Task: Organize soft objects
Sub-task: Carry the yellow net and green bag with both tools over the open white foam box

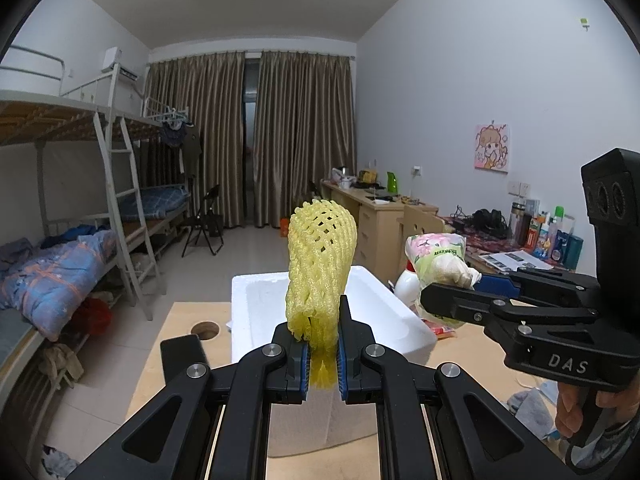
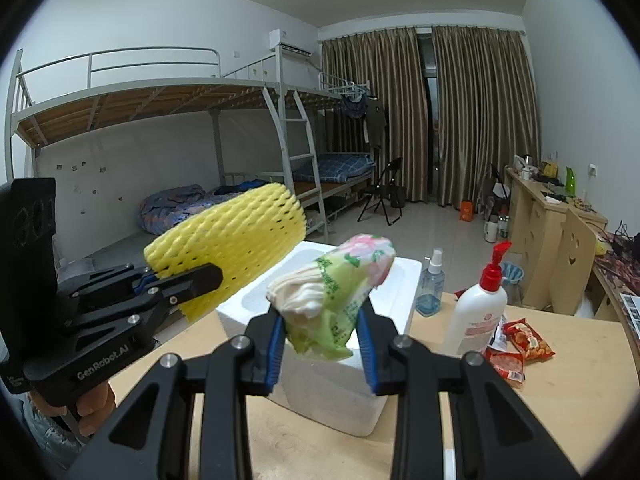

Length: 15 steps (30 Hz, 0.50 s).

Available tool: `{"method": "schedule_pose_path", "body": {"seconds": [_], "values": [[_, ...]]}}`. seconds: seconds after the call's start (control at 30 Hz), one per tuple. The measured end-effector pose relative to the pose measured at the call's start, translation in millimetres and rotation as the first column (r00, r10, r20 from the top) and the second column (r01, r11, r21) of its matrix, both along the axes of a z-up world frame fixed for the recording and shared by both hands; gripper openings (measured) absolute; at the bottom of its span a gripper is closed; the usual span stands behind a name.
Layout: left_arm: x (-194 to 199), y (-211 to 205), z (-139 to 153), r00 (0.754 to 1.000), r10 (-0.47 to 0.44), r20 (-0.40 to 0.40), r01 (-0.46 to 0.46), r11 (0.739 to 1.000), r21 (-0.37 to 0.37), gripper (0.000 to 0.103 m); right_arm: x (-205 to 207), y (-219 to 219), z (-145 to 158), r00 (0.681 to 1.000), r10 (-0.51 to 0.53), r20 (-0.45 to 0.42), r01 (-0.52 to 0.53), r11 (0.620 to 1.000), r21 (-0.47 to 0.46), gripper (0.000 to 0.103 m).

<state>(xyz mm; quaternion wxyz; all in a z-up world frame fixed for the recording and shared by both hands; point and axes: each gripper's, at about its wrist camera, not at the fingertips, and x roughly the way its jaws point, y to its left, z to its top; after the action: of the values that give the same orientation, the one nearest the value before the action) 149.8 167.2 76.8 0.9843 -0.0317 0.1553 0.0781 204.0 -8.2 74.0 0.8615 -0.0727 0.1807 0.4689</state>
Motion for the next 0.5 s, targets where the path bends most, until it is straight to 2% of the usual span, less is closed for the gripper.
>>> {"method": "schedule_pose_path", "body": {"seconds": [0.5], "values": [[55.7,34.4,-11.1,0.997,-0.029,-0.068,0.026,0.999,-0.036,0.011,26.1,28.0,-9.0,1.0,-0.017,-0.006,0.017,0.999,-0.042,0.037]]}}
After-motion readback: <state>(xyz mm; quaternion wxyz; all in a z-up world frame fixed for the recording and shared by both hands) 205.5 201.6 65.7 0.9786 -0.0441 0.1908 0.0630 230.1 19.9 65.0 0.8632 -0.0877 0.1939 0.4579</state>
